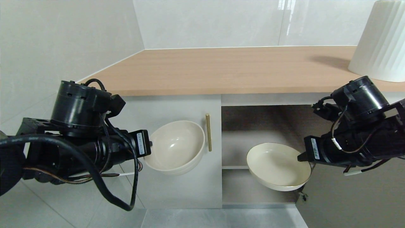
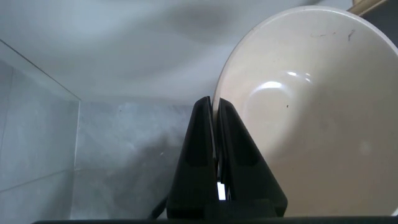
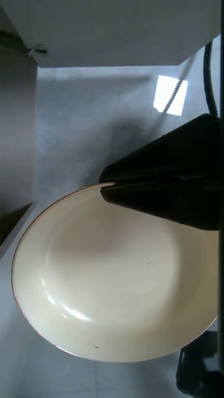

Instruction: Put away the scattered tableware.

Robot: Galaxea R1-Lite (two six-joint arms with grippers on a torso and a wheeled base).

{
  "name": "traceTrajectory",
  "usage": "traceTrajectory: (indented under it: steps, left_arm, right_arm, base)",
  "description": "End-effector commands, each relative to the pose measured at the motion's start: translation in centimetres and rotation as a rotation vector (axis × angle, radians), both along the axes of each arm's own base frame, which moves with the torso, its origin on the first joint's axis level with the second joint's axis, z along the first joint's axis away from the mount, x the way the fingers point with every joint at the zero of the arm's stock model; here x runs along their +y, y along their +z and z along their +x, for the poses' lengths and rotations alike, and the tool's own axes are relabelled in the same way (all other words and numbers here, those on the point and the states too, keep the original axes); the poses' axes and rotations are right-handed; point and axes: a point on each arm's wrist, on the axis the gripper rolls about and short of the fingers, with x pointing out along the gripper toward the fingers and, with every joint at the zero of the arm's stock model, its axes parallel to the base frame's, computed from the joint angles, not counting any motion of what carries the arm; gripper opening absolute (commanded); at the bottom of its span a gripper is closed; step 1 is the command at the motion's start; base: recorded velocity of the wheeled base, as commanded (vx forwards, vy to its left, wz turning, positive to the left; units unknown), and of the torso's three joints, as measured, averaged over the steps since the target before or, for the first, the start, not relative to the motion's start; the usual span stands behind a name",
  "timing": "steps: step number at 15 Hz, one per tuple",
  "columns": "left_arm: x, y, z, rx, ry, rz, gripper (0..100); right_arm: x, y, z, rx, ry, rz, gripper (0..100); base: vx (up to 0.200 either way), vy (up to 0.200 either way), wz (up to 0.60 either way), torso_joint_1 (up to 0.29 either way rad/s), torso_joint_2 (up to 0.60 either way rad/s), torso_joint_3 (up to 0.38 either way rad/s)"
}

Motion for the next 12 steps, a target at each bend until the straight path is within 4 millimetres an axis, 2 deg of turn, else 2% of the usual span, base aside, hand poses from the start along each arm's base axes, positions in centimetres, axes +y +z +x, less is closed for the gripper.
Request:
traceTrajectory:
  steps: [1,4,6,10,12]
  left_arm:
    - [0.0,0.0,0.0,0.002,-0.001,0.000,0]
    - [0.2,0.1,0.2,-0.008,0.008,-0.003,0]
    - [0.1,0.0,0.3,-0.011,0.009,-0.005,0]
    - [0.1,-0.1,0.4,-0.006,0.008,-0.001,0]
    - [0.1,-0.3,0.5,-0.001,0.009,0.000,0]
  right_arm:
    - [0.7,-1.4,1.0,0.036,0.006,-0.018,0]
    - [2.7,-6.8,4.9,0.118,-0.005,-0.077,0]
    - [3.4,-9.3,6.8,0.103,-0.035,-0.107,0]
    - [4.7,-13.3,9.7,0.026,-0.076,-0.100,0]
    - [4.8,-14.3,10.3,-0.014,-0.110,-0.111,0]
  base:
    - [0.000,0.000,0.00,0.000,0.00,0.000]
    - [0.000,0.000,0.00,0.000,0.00,0.000]
    - [0.000,0.000,0.00,0.000,0.00,0.000]
    - [0.000,0.000,0.00,0.000,0.00,0.000]
    - [0.000,0.000,0.00,0.000,0.00,0.000]
